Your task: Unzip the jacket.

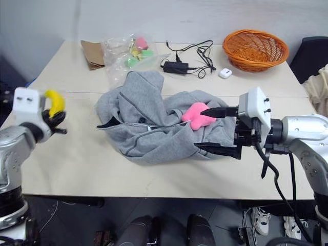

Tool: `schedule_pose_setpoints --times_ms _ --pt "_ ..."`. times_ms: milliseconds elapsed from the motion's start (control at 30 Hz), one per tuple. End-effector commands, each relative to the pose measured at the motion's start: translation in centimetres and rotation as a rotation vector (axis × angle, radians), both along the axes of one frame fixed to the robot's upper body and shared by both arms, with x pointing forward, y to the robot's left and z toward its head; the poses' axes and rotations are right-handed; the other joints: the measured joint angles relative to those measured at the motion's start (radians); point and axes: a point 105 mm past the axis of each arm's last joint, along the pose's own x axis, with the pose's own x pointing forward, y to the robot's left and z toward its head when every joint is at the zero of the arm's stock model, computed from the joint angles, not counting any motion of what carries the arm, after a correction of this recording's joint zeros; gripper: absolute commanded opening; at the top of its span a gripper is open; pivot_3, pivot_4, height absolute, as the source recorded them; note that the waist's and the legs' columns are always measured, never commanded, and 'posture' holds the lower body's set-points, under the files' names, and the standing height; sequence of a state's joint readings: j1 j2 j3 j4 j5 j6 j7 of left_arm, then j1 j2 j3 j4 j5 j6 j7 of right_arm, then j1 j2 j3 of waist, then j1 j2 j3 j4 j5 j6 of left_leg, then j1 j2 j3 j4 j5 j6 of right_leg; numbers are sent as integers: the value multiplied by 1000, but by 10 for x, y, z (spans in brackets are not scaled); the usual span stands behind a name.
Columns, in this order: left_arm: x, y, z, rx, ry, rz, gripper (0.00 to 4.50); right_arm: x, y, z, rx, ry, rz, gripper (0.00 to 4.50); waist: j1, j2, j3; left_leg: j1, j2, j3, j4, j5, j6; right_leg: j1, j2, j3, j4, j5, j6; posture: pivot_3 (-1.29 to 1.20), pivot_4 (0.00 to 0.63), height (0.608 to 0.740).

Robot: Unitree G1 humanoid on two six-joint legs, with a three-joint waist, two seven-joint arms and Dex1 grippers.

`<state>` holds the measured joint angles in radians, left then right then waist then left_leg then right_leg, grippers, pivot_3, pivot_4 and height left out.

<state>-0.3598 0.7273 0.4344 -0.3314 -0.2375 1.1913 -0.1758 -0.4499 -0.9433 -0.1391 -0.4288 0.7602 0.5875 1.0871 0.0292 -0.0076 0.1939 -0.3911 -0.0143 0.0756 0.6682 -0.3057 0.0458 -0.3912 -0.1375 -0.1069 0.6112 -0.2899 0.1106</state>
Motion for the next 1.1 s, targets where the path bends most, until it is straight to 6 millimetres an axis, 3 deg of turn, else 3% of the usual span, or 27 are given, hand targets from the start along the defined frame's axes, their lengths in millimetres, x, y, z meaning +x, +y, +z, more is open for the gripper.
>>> schedule_pose_setpoints --times_ms 33,167,233,467,567,667,733,800,867,1033,1100 --pt "-13 15 -7 -19 70 76 910 1 5 3 -2 -32 33 4500 2 0 0 0 0 0 0 -2 -3 0 -2 0 0 0 0 0 150 740" --pt "-23 28 -27 -16 145 122 910 1 11 0 8 -25 57 4500 -5 -1 0 0 -1 0 -1 -4 -6 -1 -3 -1 0 0 0 0 150 740" --pt "-24 37 -30 -19 127 138 1621 1 12 -3 4 -6 58 4500 -6 -1 0 0 0 0 -2 -2 -4 -1 -2 -1 0 0 -1 0 150 740" --pt "-27 54 -15 23 76 146 3639 4 5 -7 -11 1 24 4500 -6 -1 0 0 1 0 -2 -4 -7 -1 -2 -1 0 -1 -2 0 150 740" --pt "-29 62 8 10 13 141 4454 5 -2 -11 -50 -14 1 4500 -6 -1 0 0 1 0 -2 -5 -7 -1 -2 -1 0 -1 -2 0 150 740" --pt "-28 61 41 -44 -84 75 4454 8 -13 -16 -95 -31 -43 4500 -4 -2 0 0 1 0 -2 -5 -7 -2 -2 -2 0 -1 -2 0 150 740" --pt "-25 44 61 -88 -128 -65 4454 13 -24 -22 -147 -53 -86 4500 -4 -3 0 0 1 0 -2 -5 -7 -2 -3 -2 -1 -1 -2 0 150 740" --pt "-25 9 83 -118 -172 -311 4454 19 -40 -30 -215 -75 -139 4500 -4 -3 0 0 0 0 -2 -5 -7 -1 -3 -2 -1 -1 -1 0 150 740" --pt "-33 -27 92 -107 -162 -549 4454 24 -55 -39 -299 -101 -180 4500 -6 -3 0 0 0 1 -2 -5 -7 -1 -4 -2 -1 -1 -1 0 150 740" --pt "-53 -89 54 101 99 -1013 4454 36 -86 -60 -526 -194 -222 4500 -20 -1 1 2 0 4 -4 -4 -7 -1 -2 -1 -1 -1 -2 0 150 740" --pt "-49 -98 45 130 150 -1098 4454 41 -92 -65 -576 -222 -219 4500 -27 0 1 3 2 8 -4 -4 -7 -2 3 -1 -1 -1 -2 0 150 740"
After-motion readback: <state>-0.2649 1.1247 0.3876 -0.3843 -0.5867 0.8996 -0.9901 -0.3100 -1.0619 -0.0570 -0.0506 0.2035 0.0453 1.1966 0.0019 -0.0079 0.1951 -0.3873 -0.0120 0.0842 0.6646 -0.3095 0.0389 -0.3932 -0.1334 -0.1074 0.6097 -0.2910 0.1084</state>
